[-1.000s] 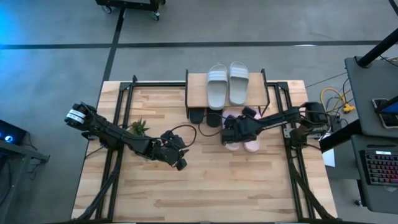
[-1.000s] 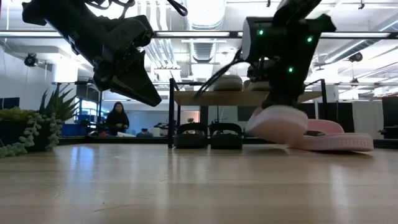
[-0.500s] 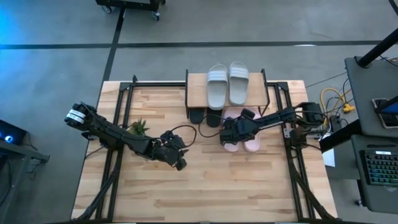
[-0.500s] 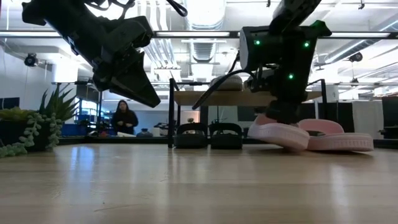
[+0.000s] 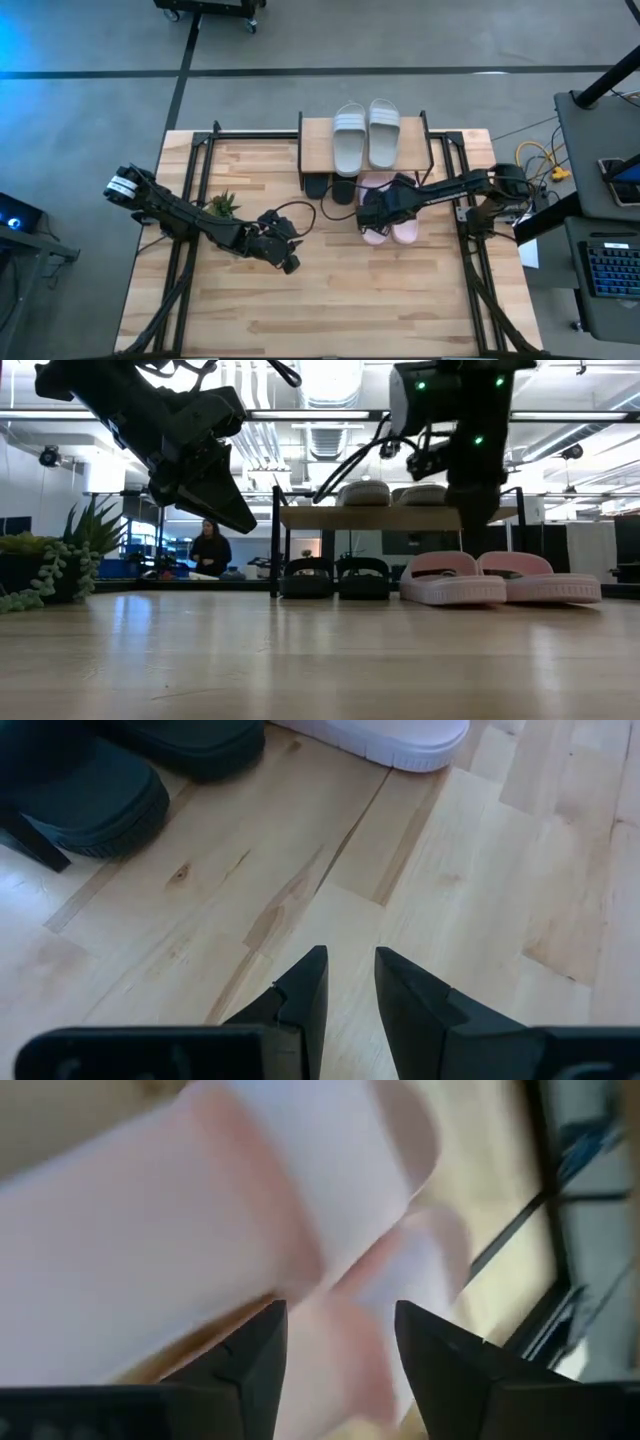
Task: Pick and place slides into the shelf
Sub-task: Adjust the pink right slipper under the shelf
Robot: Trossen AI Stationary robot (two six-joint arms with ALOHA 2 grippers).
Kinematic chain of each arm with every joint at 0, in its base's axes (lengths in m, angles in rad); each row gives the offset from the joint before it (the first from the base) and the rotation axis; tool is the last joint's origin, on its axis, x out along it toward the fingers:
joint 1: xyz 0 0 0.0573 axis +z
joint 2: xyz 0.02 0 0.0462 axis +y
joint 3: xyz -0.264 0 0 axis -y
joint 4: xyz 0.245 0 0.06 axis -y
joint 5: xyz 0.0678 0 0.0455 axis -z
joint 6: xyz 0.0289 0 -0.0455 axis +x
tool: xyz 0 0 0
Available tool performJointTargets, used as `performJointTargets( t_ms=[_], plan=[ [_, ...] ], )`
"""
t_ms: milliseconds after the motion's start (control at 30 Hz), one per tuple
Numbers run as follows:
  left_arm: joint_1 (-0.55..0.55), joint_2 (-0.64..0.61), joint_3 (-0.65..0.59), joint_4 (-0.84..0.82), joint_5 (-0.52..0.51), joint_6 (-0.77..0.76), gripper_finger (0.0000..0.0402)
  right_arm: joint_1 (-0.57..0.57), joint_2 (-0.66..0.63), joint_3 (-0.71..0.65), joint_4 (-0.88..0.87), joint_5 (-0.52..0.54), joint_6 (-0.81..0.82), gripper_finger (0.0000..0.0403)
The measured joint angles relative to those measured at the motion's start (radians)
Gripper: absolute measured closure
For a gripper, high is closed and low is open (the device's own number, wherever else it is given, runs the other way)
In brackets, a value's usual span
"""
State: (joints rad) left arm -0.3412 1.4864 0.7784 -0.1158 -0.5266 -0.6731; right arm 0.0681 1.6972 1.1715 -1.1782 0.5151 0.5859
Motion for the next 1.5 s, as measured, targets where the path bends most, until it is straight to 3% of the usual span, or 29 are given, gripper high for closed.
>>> performJointTargets(
  t_ms=[167,500,733,867,1000,1333,1500],
  plan=[
    [0.000,0.000,0.000,-0.001,0.000,0.000,0.0330,0.009,-0.074,-0.056,-0.033,-0.182,0.097,0.0234],
    [0.000,0.000,0.000,-0.001,0.000,0.000,0.0330,0.034,-0.336,-0.334,-0.039,-0.441,0.370,0.0238],
    [0.014,0.000,0.000,0.000,0.044,-0.042,0.0330,0.027,-0.522,-0.548,0.095,-0.570,0.602,0.0247],
    [0.060,0.000,0.000,0.024,0.167,-0.113,0.0330,0.023,-0.561,-0.572,0.140,-0.537,0.699,0.0256],
    [0.117,0.000,0.007,0.090,0.218,-0.132,0.0330,0.021,-0.571,-0.567,0.144,-0.484,0.727,0.0270],
    [0.179,0.000,0.046,0.115,0.229,-0.099,0.0330,0.073,-0.555,-0.547,0.343,-0.573,0.721,0.0309],
    [0.179,0.000,0.037,0.113,0.231,-0.104,0.0330,0.082,-0.491,-0.552,0.352,-0.642,0.714,0.0319]
  ],
)
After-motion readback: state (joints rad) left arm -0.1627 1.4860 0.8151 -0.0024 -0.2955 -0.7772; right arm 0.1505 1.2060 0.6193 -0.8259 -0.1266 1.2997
